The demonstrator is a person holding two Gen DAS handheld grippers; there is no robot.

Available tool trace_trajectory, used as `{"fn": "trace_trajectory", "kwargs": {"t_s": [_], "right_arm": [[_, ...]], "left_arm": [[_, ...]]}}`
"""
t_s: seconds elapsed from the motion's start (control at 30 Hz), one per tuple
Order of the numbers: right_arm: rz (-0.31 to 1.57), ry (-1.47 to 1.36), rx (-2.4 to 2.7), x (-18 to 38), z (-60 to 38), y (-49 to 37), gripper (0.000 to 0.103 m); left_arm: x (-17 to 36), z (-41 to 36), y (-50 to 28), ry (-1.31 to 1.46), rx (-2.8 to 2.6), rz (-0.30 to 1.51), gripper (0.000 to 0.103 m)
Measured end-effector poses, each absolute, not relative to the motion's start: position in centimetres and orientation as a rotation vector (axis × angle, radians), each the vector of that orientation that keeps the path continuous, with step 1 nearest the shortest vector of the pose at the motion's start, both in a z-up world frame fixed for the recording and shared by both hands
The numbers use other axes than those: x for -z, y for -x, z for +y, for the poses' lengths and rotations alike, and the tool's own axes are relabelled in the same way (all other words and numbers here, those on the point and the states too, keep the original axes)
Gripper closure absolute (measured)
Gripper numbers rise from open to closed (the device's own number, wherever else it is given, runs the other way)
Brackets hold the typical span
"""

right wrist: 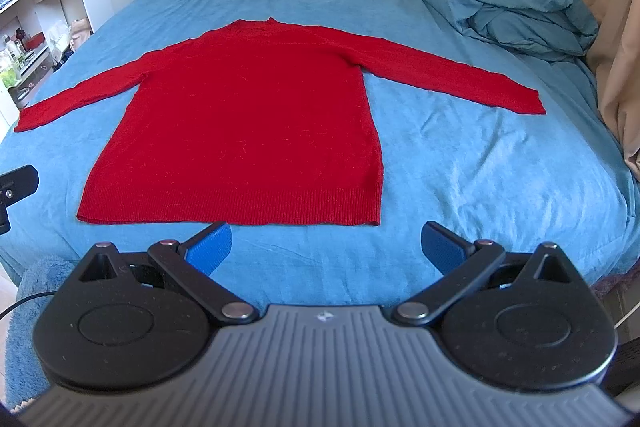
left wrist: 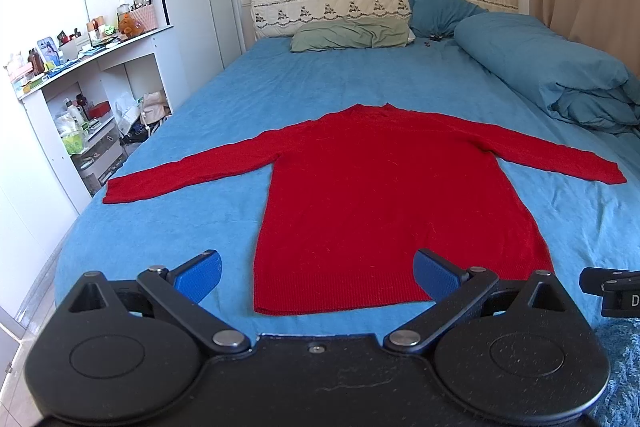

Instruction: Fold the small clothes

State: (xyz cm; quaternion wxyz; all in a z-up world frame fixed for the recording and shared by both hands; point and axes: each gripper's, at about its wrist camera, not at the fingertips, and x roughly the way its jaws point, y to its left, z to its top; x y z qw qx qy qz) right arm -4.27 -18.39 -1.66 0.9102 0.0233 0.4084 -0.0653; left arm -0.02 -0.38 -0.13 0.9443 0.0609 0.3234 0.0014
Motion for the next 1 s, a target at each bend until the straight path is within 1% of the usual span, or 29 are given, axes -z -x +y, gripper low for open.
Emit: {"fn": "trace_trajectory", "kwargs": {"t_s": [1.0], "right_arm": [[0.835,-0.05,0.124,1.03,-18.07,4.37,0.0]], "left_arm": [[-0.18,-0.25,0.22,-0.118,-0.007,0.653,0.0]]}}
